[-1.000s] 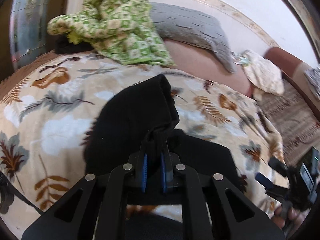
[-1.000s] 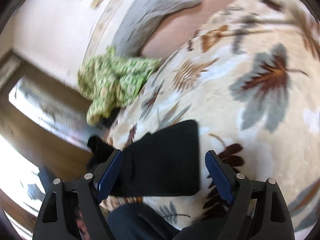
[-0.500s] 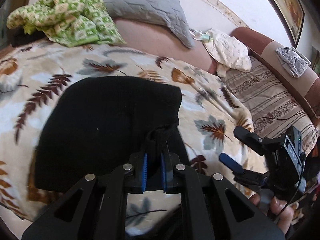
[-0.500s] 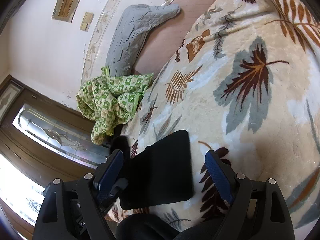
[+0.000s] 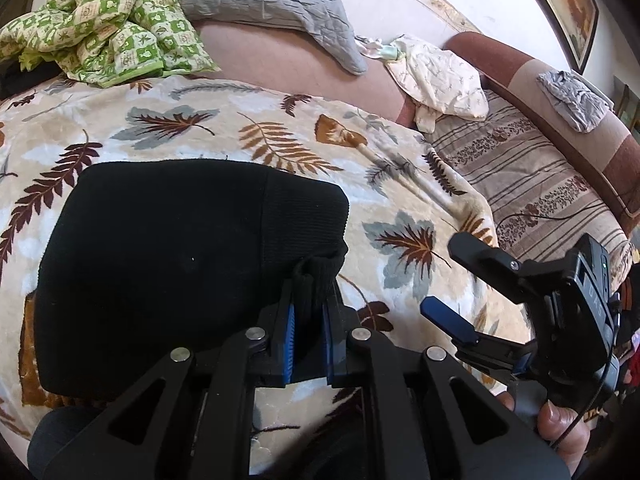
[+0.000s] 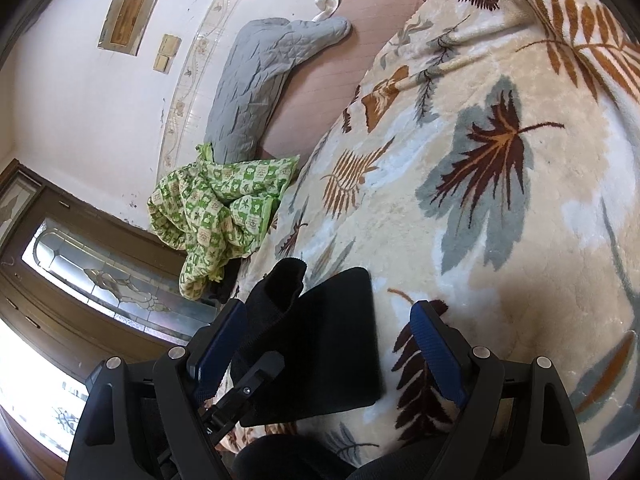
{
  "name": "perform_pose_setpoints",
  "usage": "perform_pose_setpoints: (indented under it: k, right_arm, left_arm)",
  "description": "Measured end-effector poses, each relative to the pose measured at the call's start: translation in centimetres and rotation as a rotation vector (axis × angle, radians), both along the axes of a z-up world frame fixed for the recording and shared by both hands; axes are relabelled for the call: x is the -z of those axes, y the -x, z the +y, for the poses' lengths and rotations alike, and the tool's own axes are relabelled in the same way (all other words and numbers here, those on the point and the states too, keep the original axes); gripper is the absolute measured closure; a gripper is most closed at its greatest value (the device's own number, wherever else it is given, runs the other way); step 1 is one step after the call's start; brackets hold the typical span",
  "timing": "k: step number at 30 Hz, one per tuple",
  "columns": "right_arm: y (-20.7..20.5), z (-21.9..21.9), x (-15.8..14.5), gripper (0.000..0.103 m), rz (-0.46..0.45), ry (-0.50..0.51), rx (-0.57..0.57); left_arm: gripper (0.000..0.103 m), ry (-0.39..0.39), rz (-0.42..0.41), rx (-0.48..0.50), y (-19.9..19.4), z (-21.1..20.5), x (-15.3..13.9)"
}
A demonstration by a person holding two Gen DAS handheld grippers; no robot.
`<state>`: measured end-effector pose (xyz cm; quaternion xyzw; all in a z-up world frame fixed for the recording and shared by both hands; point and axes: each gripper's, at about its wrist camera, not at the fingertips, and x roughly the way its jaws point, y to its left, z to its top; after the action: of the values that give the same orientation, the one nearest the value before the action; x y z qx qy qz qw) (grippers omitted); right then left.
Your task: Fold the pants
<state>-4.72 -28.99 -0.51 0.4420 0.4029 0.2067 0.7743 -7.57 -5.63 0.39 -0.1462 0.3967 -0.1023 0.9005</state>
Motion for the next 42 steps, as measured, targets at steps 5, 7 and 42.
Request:
perform_pose_setpoints:
  k: [5,7,42]
  right_arm:
    - [-0.1,0.1,0.1,0.017,0.002,-0.003,-0.005]
    - [-0.1,0.1,0.1,0.017,0.0,-0.004,-0.008]
    - [-1.3,15.1,-1.6,0.046,-0.381,0.839,-1.112]
  left_arm:
    - [0.095,-0.012,-0.011,0.028,0.2,-0.8,-0.2]
    - [0.095,-0.016,-0.002,0.044,0.1,-1.2,0.2]
    - [0.102,-0.167,0.113,0.368,-0.5,10.7,1.2]
